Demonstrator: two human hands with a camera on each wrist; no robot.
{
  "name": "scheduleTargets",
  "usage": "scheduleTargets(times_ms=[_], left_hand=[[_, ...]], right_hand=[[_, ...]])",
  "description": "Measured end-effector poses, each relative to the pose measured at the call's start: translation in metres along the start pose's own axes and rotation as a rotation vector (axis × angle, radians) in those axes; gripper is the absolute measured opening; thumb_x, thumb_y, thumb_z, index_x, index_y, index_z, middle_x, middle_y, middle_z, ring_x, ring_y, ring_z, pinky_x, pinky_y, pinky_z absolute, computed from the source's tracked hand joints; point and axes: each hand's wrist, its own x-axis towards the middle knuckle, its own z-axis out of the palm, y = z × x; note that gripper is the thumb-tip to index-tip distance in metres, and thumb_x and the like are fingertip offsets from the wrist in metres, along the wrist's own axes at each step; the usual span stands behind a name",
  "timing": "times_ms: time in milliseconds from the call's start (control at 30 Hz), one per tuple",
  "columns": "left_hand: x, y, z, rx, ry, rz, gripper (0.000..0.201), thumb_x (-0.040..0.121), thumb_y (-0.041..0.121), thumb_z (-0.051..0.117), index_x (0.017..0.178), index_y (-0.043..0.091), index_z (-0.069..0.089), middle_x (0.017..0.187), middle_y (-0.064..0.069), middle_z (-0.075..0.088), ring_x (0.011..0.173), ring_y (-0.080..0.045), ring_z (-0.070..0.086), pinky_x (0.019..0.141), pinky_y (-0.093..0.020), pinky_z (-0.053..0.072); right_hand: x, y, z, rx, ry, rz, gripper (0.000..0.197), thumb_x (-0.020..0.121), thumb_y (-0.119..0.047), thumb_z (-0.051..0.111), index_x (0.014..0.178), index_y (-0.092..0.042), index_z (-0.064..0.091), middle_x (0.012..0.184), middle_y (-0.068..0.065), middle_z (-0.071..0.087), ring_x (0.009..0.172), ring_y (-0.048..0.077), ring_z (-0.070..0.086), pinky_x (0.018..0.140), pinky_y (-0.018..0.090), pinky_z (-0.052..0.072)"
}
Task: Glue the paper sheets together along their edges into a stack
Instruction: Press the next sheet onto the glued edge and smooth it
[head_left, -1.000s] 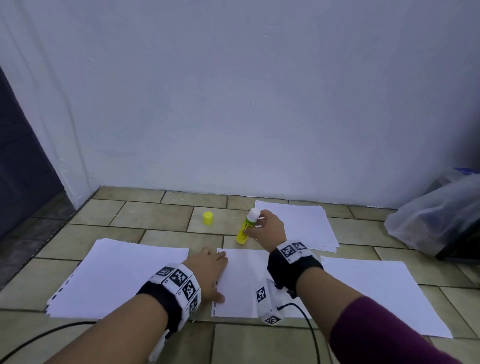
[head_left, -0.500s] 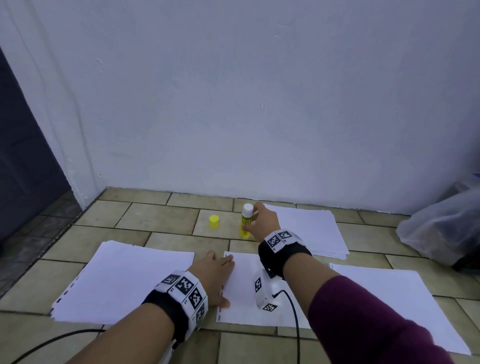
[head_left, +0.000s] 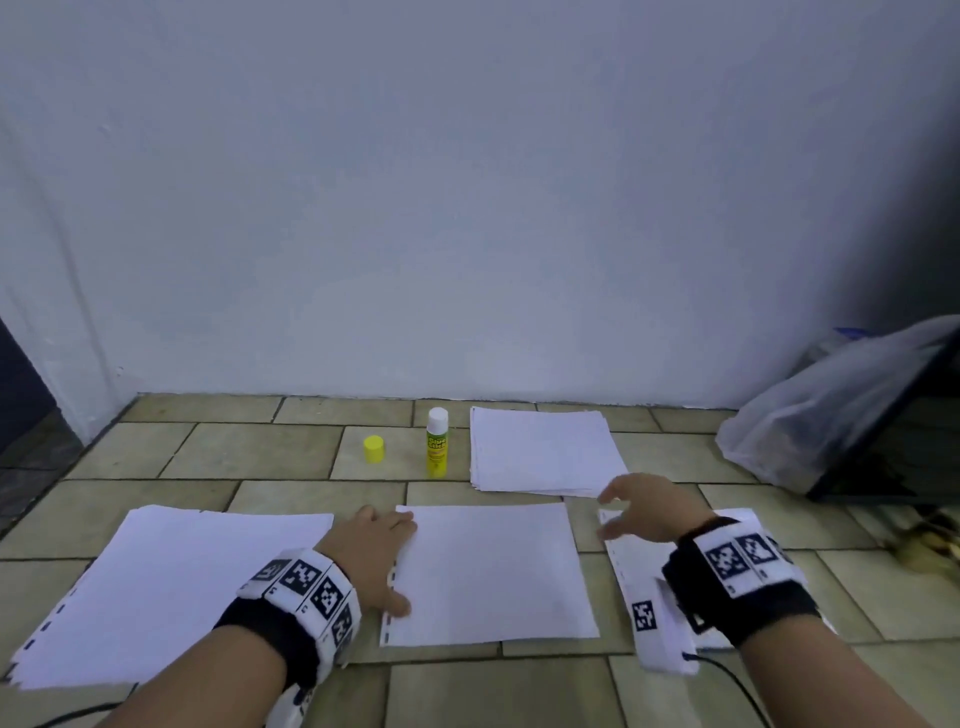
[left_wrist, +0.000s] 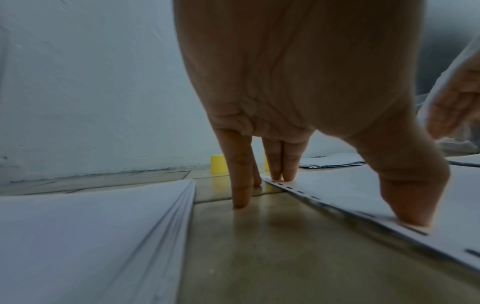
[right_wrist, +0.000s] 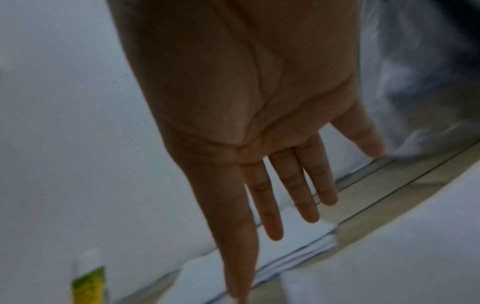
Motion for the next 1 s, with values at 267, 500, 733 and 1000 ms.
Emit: scheduleTargets(times_ms=[267, 500, 733, 1000], left_hand=[[-0.003, 0.001, 0.009, -0.028, 0.023, -0.018, 0.096, 0.080, 0.058, 0.061, 0.153, 0.023, 0.010, 0.159, 0.011, 0.011, 0.140, -0.017, 0.017, 0.106, -0.035, 0.036], [-0.007, 0.004, 0.011, -0.043, -0.003, -0.031, 0.095, 0.083, 0.056, 0.060, 0.154, 0.023, 0.006, 0.161, 0.012, 0.004, 0.145, -0.017, 0.009, 0.111, -0.038, 0.033], [-0.010, 0.006, 0.012, -0.040, 0.000, -0.031, 0.092, 0.085, 0.055, 0.058, 0.154, 0.023, 0.006, 0.161, 0.013, 0.001, 0.146, -0.015, 0.007, 0.111, -0.037, 0.034], [-0.012, 0.009, 0.012, -0.050, 0.019, -0.027, 0.089, 0.087, 0.051, 0.056, 0.154, 0.022, 0.005, 0.161, 0.011, 0.001, 0.146, -0.015, 0.008, 0.109, -0.034, 0.033]], right_hand=[[-0.036, 0.058, 0.033, 0.025, -0.059, 0.158, 0.090, 0.070, -0.039, 0.081, 0.141, -0.016, 0.031, 0.139, -0.001, 0.046, 0.126, 0.016, 0.044, 0.100, 0.023, 0.034], [-0.038, 0.062, 0.038, 0.025, 0.031, 0.145, 0.067, 0.074, -0.041, 0.077, 0.131, -0.022, 0.045, 0.131, -0.004, 0.053, 0.117, 0.012, 0.050, 0.092, 0.021, 0.037], [-0.041, 0.062, 0.031, -0.077, 0.098, 0.100, 0.034, 0.098, -0.024, 0.042, 0.065, -0.022, 0.038, 0.070, -0.011, 0.044, 0.077, 0.012, 0.047, 0.056, 0.011, 0.030], [-0.059, 0.046, 0.011, -0.063, 0.391, 0.106, 0.021, 0.097, -0.021, 0.039, 0.096, -0.015, 0.059, 0.082, -0.001, 0.060, 0.074, 0.016, 0.051, 0.065, 0.023, 0.035]])
